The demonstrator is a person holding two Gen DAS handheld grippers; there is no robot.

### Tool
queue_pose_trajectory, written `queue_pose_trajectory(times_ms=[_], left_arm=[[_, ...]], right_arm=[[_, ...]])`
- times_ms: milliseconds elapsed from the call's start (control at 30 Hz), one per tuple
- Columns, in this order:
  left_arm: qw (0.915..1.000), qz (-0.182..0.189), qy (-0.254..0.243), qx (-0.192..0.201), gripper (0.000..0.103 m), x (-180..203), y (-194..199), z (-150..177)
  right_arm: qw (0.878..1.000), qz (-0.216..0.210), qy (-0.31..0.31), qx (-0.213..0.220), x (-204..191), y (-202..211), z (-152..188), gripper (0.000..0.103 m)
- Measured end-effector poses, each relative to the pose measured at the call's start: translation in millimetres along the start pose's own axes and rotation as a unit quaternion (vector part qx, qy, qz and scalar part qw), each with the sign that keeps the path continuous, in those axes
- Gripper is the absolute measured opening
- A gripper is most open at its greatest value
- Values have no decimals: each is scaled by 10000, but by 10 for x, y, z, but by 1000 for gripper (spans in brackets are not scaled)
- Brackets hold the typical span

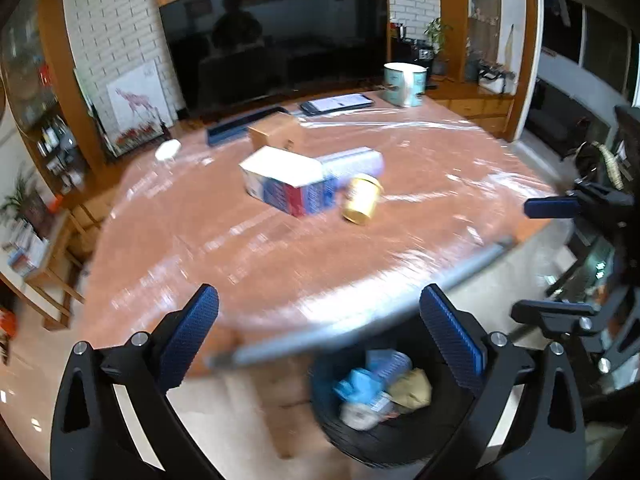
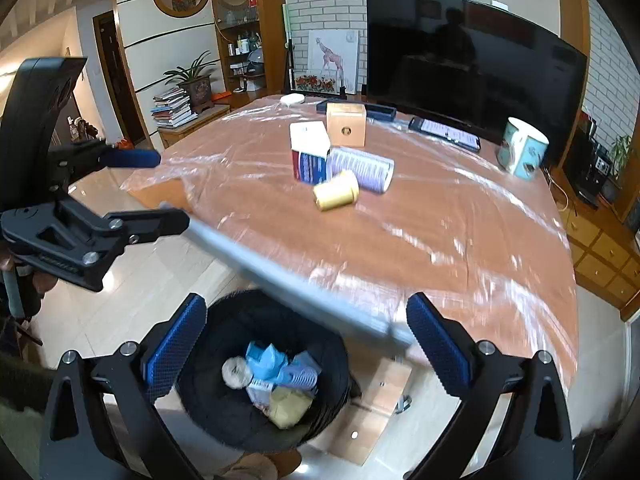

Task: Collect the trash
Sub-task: 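Grasp the white medicine box with the left tool while the right tool grasps the yellow paper cup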

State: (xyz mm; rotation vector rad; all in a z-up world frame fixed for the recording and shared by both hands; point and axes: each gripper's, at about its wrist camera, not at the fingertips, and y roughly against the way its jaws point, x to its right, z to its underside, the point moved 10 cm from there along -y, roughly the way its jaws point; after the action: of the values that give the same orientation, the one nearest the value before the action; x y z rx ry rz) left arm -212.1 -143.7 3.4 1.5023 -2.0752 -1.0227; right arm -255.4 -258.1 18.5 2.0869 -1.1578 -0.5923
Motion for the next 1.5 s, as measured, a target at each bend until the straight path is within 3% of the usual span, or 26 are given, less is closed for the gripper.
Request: queue_pose_trajectory(times_ms=[233, 567, 1033, 1200, 1333, 1400, 1500], left_arm=[[9990, -275, -325, -115, 101, -311, -494, -300], [9972, -17, -540, -520, 101, -505, -1133, -512], [9910, 549, -1031, -657, 101, -418, -1549, -737], [9902, 717, -1036, -609, 101, -372, -1605, -812], [9908, 863, -824, -641, 101, -382, -1655, -835], [9898, 1091, -616, -676, 90, -376, -1664, -832], [9908, 1043, -504, -702, 81, -407, -1679, -813]], right_arm=[[9996, 47, 148, -257, 79, -429, -343, 99], [9973, -132, 114, -711, 202, -1055, -548, 99], [9940, -475, 196, -964, 208, -1362, -678, 90], [9930, -590, 130, -1018, 152, -1398, -659, 77], [9931, -605, -6, -1001, 168, -1413, -640, 54], [9932, -610, -131, -978, 195, -1405, -640, 49], [9936, -589, -239, -931, 211, -1378, -623, 49]])
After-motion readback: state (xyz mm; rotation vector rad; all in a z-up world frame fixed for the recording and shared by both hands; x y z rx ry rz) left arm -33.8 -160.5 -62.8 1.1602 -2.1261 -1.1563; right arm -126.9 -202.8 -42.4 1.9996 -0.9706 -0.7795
